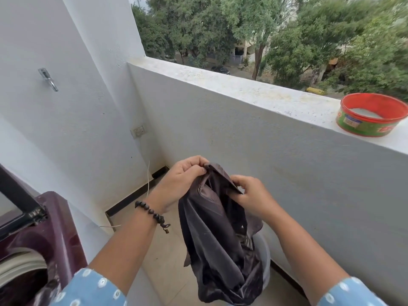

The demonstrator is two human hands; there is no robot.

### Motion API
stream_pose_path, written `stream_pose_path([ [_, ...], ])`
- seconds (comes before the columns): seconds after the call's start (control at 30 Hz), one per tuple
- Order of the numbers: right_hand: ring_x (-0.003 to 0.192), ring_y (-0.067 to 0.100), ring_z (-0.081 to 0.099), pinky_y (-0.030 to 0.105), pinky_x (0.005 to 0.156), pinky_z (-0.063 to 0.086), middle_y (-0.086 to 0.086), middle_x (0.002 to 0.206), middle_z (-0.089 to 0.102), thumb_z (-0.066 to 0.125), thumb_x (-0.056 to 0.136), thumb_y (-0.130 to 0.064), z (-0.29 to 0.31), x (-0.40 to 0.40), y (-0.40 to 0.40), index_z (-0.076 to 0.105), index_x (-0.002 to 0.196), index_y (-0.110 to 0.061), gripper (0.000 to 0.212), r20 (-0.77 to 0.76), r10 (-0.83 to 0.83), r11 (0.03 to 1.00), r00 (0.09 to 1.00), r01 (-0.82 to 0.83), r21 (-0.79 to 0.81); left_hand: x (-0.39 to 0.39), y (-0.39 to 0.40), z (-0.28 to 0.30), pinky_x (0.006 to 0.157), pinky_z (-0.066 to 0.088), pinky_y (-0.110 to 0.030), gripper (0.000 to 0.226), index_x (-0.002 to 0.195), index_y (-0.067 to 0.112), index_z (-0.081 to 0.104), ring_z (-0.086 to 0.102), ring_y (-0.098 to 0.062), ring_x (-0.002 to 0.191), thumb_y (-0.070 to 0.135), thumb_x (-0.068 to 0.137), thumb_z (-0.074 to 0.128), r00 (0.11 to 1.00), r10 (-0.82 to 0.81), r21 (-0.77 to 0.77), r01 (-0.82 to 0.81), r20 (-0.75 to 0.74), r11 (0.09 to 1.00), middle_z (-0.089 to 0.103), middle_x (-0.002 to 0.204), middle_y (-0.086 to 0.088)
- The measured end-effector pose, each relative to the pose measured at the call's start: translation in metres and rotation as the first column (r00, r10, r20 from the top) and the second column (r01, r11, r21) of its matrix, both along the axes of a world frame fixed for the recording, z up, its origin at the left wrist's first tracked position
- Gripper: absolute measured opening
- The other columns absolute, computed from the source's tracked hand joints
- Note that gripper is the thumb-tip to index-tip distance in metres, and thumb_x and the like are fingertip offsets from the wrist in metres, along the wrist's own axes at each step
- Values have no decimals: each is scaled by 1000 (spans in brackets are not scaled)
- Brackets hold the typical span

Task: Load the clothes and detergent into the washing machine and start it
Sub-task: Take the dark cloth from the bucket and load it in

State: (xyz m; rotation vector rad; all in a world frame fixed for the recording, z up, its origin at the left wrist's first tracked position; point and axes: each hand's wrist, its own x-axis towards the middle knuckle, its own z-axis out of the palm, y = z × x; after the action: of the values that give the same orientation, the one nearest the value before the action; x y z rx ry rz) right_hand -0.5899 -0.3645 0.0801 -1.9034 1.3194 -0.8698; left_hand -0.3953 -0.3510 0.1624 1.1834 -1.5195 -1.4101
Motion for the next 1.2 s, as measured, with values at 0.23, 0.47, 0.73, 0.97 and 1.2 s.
stream_pose_path([
  [0.23, 57, 12, 45, 19, 49, 29, -6, 51, 44, 58, 86, -1, -33, -28, -14, 44, 54, -21, 40, -130, -301, 944, 945, 314, 98, 40, -11, 34, 68, 54, -22, 30, 82, 14, 63, 63, -11, 70, 2, 95, 38, 872, 321, -23, -354, -371, 935, 67, 75, -3],
  [0.47, 58, 13, 45, 28, 56, 33, -5, 59, 54, 53, 85, 5, -41, -39, -25, 64, 71, -12, 24, 191, -405, 903, 894, 359, 235, 67, -22, 21, 73, 54, -23, 21, 100, 8, 59, 62, -9, 77, 6, 100, 37, 824, 443, -9, -477, -353, 879, 65, 85, -2],
  [0.73, 57, 8, 45, 18, 47, 34, -1, 66, 54, 49, 91, -1, 22, -23, -30, 60, 77, -12, 21, 450, -316, 947, 835, 246, 208, 80, -31, -31, 61, 41, -25, 31, 80, 20, 58, 52, -10, 66, 5, 99, 40, 794, 606, 59, -604, -43, 795, 60, 73, 1],
  [0.97, 55, 13, 47, 20, 47, 30, 2, 65, 58, 49, 83, 4, 112, -49, -36, 66, 71, -16, 30, 760, -298, 926, 577, 369, 82, 91, -32, -38, 75, 53, -30, 11, 84, 27, 71, 64, -16, 81, 18, 88, 68, 825, 556, -100, -547, 100, 831, 71, 86, 0],
  [1.2, 46, 7, 41, 15, 41, 30, -7, 52, 49, 39, 88, 3, 94, -30, -29, 65, 76, -11, 33, 701, -335, 930, 629, 339, 140, 77, -26, -53, 76, 49, -34, 2, 84, 28, 77, 63, -27, 76, 29, 83, 75, 911, 250, -212, -186, 329, 959, 71, 82, -16],
])
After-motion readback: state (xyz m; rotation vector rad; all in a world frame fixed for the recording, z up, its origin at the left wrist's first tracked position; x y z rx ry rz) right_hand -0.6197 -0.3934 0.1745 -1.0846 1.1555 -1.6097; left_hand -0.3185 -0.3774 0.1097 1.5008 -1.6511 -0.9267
